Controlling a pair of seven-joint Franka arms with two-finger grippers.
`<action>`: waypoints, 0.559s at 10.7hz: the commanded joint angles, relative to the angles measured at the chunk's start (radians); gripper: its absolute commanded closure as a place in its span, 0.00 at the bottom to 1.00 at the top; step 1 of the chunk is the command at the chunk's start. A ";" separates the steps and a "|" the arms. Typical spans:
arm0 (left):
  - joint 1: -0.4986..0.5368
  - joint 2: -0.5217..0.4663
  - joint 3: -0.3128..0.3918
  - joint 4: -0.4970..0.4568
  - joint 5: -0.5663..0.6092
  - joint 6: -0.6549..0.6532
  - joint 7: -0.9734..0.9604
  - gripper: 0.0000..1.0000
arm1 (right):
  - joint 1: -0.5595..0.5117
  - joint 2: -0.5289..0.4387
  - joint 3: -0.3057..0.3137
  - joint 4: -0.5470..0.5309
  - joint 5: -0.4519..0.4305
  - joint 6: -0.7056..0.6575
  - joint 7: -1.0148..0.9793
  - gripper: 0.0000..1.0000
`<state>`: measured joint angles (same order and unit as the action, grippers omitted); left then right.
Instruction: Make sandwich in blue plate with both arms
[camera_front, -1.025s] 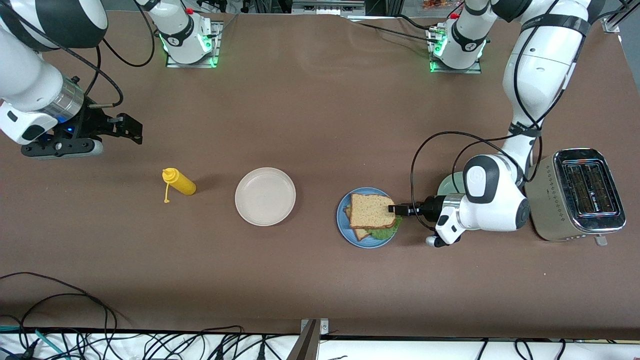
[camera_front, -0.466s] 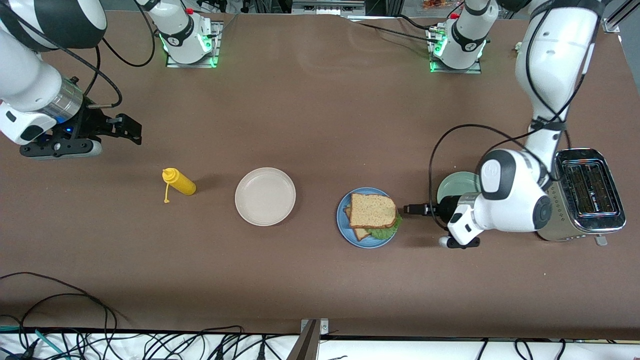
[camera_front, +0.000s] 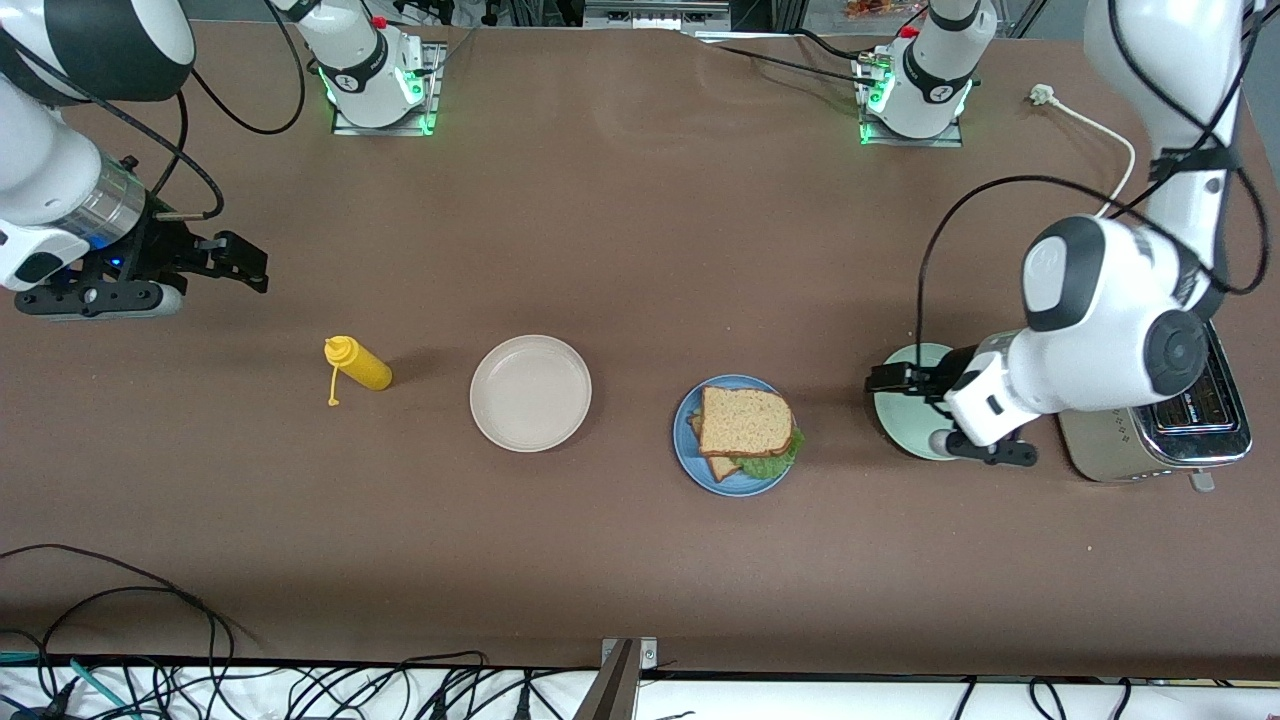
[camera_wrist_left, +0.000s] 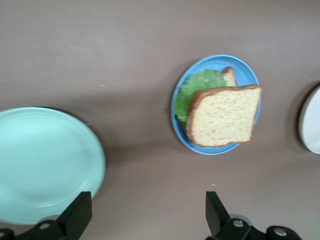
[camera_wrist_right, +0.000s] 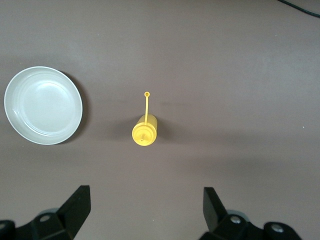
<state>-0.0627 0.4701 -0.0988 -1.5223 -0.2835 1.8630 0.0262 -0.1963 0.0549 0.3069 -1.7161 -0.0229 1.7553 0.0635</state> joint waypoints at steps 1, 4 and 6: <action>-0.003 -0.123 0.046 -0.052 0.092 -0.008 0.004 0.00 | -0.006 -0.003 -0.014 0.018 -0.012 0.003 0.010 0.00; -0.005 -0.172 0.117 -0.058 0.093 -0.005 -0.002 0.00 | -0.006 0.000 -0.035 0.026 -0.015 0.012 -0.001 0.00; -0.003 -0.256 0.125 -0.093 0.104 -0.013 -0.002 0.00 | -0.005 -0.015 -0.034 0.026 -0.015 -0.003 0.009 0.00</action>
<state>-0.0610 0.3226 0.0103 -1.5398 -0.2176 1.8545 0.0261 -0.1972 0.0546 0.2688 -1.7038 -0.0236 1.7660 0.0643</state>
